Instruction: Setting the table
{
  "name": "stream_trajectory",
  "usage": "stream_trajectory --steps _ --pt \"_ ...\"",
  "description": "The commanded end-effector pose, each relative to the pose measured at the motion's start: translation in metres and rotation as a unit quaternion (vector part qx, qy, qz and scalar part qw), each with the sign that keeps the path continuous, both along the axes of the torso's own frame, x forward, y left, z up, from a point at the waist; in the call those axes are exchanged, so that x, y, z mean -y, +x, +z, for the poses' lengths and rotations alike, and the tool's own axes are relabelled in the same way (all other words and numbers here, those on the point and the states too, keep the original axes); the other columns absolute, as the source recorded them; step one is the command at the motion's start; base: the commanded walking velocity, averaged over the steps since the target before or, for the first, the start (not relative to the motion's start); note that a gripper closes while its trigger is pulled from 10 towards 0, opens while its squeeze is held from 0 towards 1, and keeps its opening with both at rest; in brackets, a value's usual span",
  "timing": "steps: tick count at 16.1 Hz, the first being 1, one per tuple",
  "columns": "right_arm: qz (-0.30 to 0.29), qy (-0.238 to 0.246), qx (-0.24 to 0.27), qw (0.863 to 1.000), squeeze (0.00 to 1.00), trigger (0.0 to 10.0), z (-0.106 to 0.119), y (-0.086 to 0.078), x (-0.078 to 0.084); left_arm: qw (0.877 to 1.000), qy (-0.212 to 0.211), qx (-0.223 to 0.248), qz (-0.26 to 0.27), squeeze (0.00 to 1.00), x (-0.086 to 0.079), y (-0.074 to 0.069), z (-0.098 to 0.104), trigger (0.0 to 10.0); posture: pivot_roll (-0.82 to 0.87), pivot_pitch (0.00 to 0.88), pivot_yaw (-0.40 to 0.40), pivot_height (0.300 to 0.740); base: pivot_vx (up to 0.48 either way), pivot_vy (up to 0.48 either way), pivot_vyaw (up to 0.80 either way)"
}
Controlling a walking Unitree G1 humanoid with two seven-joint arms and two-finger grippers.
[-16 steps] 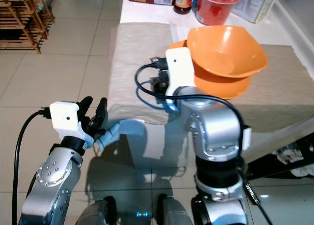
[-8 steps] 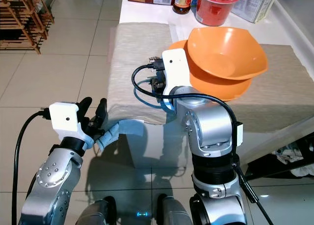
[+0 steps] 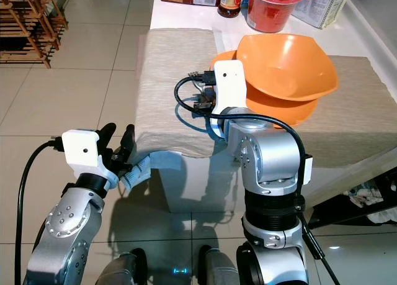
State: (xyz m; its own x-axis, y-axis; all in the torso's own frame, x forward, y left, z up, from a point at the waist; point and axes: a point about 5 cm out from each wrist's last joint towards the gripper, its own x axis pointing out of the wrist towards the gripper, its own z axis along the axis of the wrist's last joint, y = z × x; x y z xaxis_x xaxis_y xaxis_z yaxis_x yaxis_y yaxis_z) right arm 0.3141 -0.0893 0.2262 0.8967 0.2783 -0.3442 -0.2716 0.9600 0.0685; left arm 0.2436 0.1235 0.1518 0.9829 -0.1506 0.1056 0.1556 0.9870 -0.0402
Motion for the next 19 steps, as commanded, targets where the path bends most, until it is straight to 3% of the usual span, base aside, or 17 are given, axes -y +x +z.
stream_trajectory --steps 1,6,9,13,14,15,17,18,19 --pt "0.008 0.000 -0.069 0.998 0.00 0.0 -0.023 -0.003 -0.003 1.000 0.001 -0.002 -0.009 0.00 0.005 -0.002 0.001 10.0 -0.11 0.245 -0.025 0.740 0.000 0.000 0.00" --pt "0.012 0.007 -0.059 0.998 0.00 0.0 -0.021 -0.002 -0.005 1.000 0.004 -0.001 -0.008 0.00 0.003 -0.003 0.001 10.0 -0.10 0.239 -0.029 0.740 0.000 0.000 0.00" --pt "0.025 0.037 -0.012 0.999 0.00 0.0 -0.007 0.001 -0.010 1.000 0.005 0.000 -0.008 0.00 0.003 -0.002 0.001 10.0 -0.10 0.232 -0.032 0.740 0.000 0.000 0.00" --pt "0.023 0.114 0.054 0.992 0.00 0.0 0.015 0.005 -0.013 1.000 0.003 0.004 -0.005 0.00 0.002 0.000 0.003 10.0 -0.10 0.225 -0.031 0.740 0.000 0.000 0.00" --pt "0.011 0.179 0.094 0.979 0.00 0.0 0.026 0.007 -0.010 1.000 -0.007 0.006 0.001 0.00 0.000 0.001 0.004 10.0 -0.10 0.221 -0.028 0.740 0.000 0.000 0.00" --pt "0.006 0.211 0.111 0.971 0.00 0.0 0.031 0.007 -0.008 1.000 -0.013 0.007 0.003 0.00 -0.002 0.001 0.005 10.0 -0.10 0.218 -0.030 0.740 0.000 0.000 0.00" --pt "0.027 0.333 0.166 0.928 0.00 5.5 0.045 0.002 -0.002 0.998 -0.056 0.017 0.014 0.00 -0.009 0.005 0.012 10.0 -0.09 0.209 -0.028 0.740 0.000 0.000 0.00" --pt "0.051 0.363 0.173 0.914 0.00 10.0 0.047 -0.001 -0.002 0.997 -0.074 0.025 0.021 0.00 -0.014 0.006 0.016 10.0 -0.09 0.202 -0.026 0.740 0.000 0.000 0.00" --pt "0.180 0.437 0.198 0.859 0.00 10.0 0.048 -0.024 -0.005 0.991 -0.108 0.062 0.055 0.00 -0.034 0.010 0.034 10.0 -0.09 0.186 -0.023 0.740 0.000 0.000 0.00"
